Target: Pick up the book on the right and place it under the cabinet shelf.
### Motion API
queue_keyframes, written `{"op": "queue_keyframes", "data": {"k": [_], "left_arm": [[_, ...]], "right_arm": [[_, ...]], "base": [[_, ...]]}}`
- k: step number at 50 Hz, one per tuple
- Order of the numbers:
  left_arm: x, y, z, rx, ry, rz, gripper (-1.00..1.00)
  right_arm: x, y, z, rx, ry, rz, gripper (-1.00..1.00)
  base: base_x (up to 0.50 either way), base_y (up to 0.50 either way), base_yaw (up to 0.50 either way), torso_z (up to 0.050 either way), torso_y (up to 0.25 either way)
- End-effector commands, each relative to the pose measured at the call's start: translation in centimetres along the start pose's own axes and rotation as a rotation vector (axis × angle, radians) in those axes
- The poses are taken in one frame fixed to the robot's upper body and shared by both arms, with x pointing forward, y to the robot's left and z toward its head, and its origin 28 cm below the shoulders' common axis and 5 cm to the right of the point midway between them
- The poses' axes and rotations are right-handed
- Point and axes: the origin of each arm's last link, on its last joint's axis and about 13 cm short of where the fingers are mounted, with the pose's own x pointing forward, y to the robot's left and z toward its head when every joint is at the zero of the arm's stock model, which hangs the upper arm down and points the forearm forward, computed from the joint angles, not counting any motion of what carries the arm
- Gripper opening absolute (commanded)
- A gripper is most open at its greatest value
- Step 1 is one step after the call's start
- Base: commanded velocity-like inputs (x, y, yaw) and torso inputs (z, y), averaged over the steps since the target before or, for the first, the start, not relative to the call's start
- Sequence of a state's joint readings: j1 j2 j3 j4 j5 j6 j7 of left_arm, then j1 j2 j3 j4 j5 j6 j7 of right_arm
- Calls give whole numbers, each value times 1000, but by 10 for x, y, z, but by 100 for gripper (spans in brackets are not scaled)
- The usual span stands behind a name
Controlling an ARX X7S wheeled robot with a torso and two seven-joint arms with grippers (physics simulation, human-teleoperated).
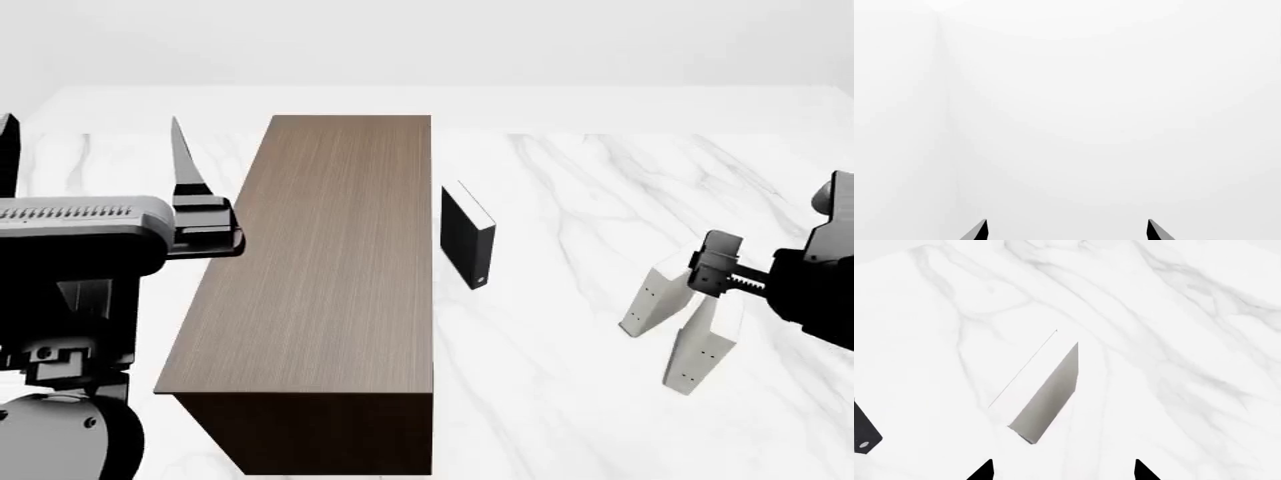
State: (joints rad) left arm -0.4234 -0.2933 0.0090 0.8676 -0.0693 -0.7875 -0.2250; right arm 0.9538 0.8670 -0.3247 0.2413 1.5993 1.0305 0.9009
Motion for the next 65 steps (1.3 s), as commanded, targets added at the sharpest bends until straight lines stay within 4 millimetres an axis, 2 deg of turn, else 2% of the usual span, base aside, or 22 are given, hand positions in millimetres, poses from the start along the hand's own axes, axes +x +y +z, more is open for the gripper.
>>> {"op": "queue_keyframes", "data": {"k": [1, 25, 48, 65], "left_arm": [[0, 0, -1, 2, 1, 1, 100], [1, 0, -2, 3, 5, -1, 100], [2, -1, -4, 8, 9, -2, 100], [3, -1, -6, 15, 13, -1, 100]], "right_arm": [[12, -1, 3, 12, 9, -21, 100], [33, -4, -8, 33, 51, -37, 100], [66, -9, -21, 64, 100, -39, 100], [79, -10, -27, 77, 127, -59, 100]], "base": [[0, 0, 0, 0, 0], [0, 0, 0, 0, 0], [0, 0, 0, 0, 0], [0, 0, 0, 0, 0]]}}
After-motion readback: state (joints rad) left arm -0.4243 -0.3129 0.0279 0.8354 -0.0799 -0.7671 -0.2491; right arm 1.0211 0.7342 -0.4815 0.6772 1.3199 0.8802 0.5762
